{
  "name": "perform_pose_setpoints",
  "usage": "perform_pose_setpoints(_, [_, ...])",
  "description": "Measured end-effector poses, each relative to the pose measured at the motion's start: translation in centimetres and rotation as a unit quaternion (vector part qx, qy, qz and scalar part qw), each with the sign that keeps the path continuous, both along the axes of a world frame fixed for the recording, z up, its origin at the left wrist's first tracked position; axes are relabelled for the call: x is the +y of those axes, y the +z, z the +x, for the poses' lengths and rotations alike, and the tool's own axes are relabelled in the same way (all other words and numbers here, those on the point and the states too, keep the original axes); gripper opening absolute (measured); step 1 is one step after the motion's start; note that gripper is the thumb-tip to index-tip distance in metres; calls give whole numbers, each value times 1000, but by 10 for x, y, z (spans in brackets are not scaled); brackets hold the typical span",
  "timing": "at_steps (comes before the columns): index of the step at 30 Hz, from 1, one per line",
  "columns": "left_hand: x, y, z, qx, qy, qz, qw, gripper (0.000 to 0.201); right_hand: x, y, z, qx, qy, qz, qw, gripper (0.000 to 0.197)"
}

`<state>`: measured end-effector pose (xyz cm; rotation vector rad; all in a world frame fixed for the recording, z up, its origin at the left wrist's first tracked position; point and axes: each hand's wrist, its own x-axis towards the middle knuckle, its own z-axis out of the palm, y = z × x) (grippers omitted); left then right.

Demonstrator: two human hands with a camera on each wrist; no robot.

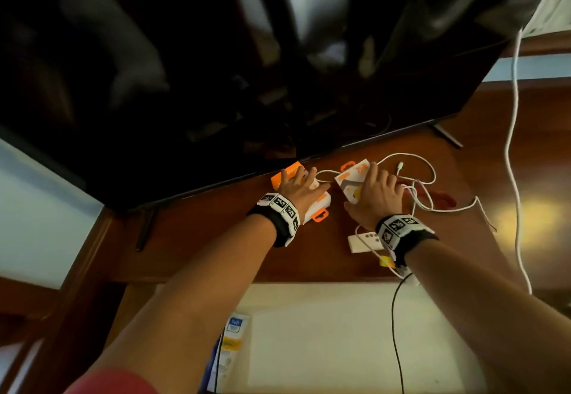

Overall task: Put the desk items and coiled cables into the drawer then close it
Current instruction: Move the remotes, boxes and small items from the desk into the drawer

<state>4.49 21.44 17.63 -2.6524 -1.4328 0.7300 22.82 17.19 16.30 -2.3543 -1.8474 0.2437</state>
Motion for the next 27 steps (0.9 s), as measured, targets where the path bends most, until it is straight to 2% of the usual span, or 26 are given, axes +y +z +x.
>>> perform_pose_setpoints(6, [1,7,1,-21,0,33,999,104,-3,10,8,32,11,41,999,115])
perform_pose_setpoints(9, [-6,27,-8,-95,14,50,994,95,-10,22,6,44,17,85,995,114])
perform_pose_setpoints(11, [-15,41,-17,-187,59,39,980,93,-16,31,2,49,16,110,993,113])
perform_pose_setpoints(13, [-28,52,-30,-305,118,26,945,88,-25,41,-7,65,13,129,989,112])
perform_pose_setpoints(15, [-46,61,-44,-412,170,24,895,86,-35,51,-20,83,12,154,985,112])
perform_pose_setpoints(18, [-82,73,-70,-501,235,0,833,97,-59,69,-45,103,22,203,973,108])
perform_pose_setpoints(21, [-127,73,-103,-524,291,-84,796,115,-93,81,-75,121,63,197,971,100])
perform_pose_setpoints(23, [-154,57,-126,-518,323,-132,781,115,-117,76,-95,124,91,148,977,95])
perform_pose_setpoints(27, [-195,11,-162,-430,377,-201,795,102,-155,47,-126,115,127,7,985,94])
